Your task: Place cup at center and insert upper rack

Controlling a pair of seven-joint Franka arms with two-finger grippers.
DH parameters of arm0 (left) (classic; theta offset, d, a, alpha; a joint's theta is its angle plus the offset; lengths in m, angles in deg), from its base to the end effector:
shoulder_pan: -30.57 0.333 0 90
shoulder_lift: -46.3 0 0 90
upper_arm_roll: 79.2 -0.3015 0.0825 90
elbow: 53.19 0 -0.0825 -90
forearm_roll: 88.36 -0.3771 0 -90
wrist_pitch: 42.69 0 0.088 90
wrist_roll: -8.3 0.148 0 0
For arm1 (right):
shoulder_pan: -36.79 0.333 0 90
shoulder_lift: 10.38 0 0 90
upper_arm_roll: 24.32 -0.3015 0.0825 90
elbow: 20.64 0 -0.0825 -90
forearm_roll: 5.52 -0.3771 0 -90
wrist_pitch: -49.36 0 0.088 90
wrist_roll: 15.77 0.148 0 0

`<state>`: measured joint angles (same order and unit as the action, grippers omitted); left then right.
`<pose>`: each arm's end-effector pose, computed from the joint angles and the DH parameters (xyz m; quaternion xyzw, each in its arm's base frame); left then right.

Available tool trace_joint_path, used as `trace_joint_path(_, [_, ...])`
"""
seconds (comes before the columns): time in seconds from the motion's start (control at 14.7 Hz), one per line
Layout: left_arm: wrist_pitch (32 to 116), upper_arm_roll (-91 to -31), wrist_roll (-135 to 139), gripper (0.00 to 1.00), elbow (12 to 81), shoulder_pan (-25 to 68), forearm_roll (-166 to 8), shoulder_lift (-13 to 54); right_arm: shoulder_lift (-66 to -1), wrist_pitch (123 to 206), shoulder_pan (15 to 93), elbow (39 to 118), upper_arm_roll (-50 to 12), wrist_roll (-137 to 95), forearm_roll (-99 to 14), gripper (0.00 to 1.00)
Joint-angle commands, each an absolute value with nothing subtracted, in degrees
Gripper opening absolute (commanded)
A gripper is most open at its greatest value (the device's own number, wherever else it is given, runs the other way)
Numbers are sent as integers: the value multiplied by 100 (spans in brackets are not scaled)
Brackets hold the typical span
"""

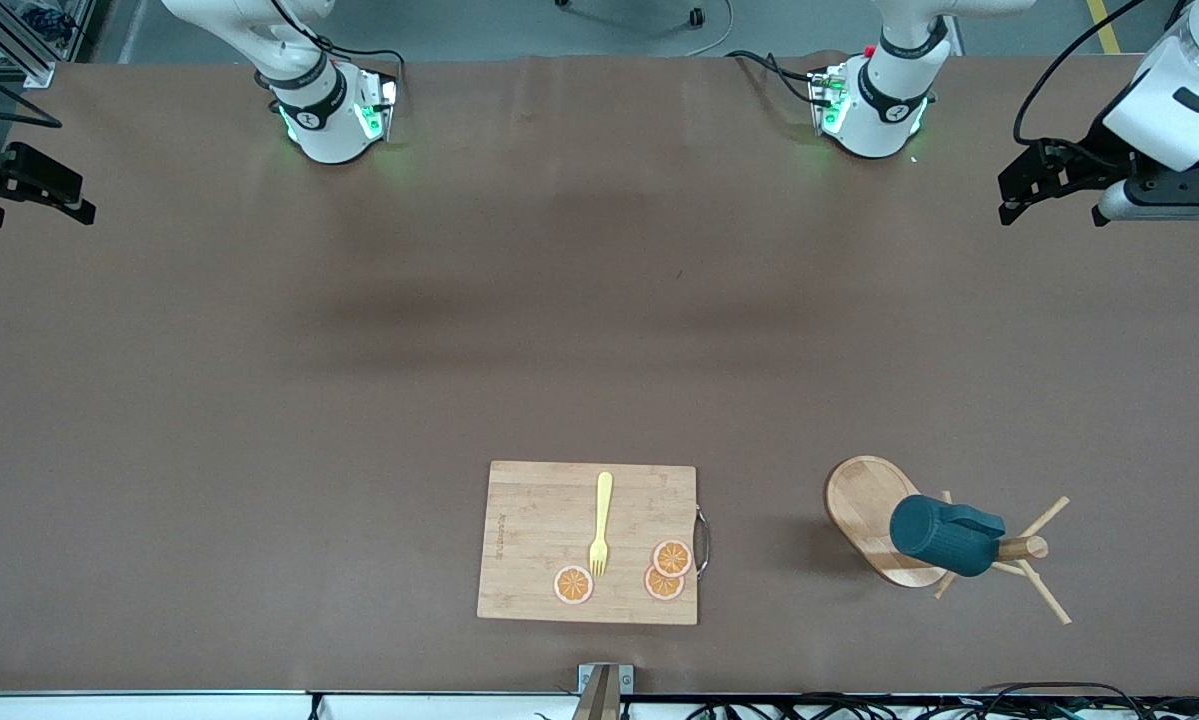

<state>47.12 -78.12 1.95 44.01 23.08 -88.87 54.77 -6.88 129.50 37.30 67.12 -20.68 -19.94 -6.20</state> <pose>0.4976 -0.0743 0.5879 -0.9998 0.0192 -0.0101 0.0046 0.5074 -0.0268 0.6048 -0.9993 -0.0100 0.0354 0.0101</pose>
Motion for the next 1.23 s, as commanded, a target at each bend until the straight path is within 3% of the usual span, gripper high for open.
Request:
trace_joint_path(0.0, [4652, -7841, 303, 100, 4244, 2319, -8731, 5404, -520, 12961, 3775, 6857, -2054, -1999, -552, 100])
trace_joint_path(1.16, [4529, -7859, 206, 100, 4156, 2328, -8800, 5316, -529, 12987, 3784, 6857, -2071, -1990, -561, 100])
